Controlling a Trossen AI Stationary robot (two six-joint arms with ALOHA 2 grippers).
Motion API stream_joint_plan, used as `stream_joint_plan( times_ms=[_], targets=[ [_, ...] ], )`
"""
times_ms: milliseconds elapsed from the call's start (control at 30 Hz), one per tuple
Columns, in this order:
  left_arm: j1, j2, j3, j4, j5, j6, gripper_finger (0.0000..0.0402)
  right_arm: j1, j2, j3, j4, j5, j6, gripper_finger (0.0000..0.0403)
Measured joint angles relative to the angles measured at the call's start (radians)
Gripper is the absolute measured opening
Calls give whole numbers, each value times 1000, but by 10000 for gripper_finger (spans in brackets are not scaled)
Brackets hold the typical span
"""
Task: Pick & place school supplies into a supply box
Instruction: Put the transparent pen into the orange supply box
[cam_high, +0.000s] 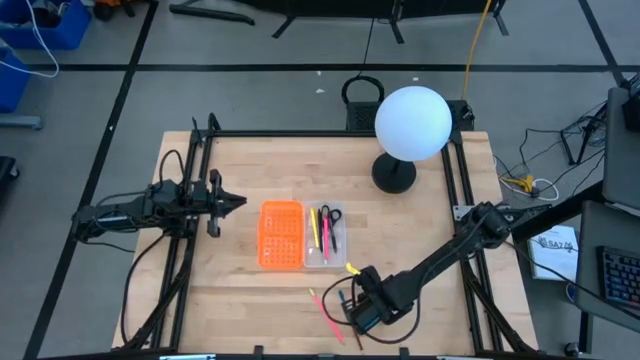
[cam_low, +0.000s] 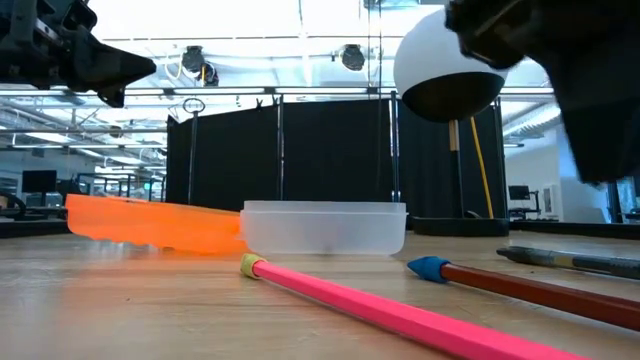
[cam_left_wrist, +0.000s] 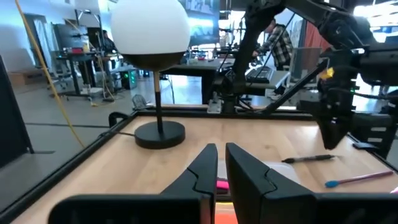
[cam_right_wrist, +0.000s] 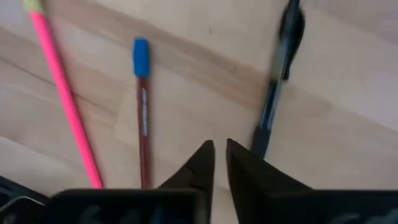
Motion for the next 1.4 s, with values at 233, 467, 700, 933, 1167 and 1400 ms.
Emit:
stream_joint_plan(
  times_ms=[233,467,700,933,1167,1400],
  targets=[
    [0,0,0,-1,-2,24,42,1,-1,-30,-3,-45,-2,129],
    [0,0,0,-2,-2,23,42,-26,-1,-89,0,-44,-5,186],
    [0,0,0,-4,-2,21,42,-37,-3,-201,120,-48,-69,195],
    [0,0,0,-40,-2,13,42,-48,-13,-336,238,-106,-124,153],
    [0,0,0,-45,-1,-74,42,-54,-13,-396,279,-162,-198,41],
    [0,0,0,-34,0,-69,42,-65,-43,-408,272,-195,-227,30]
  ],
)
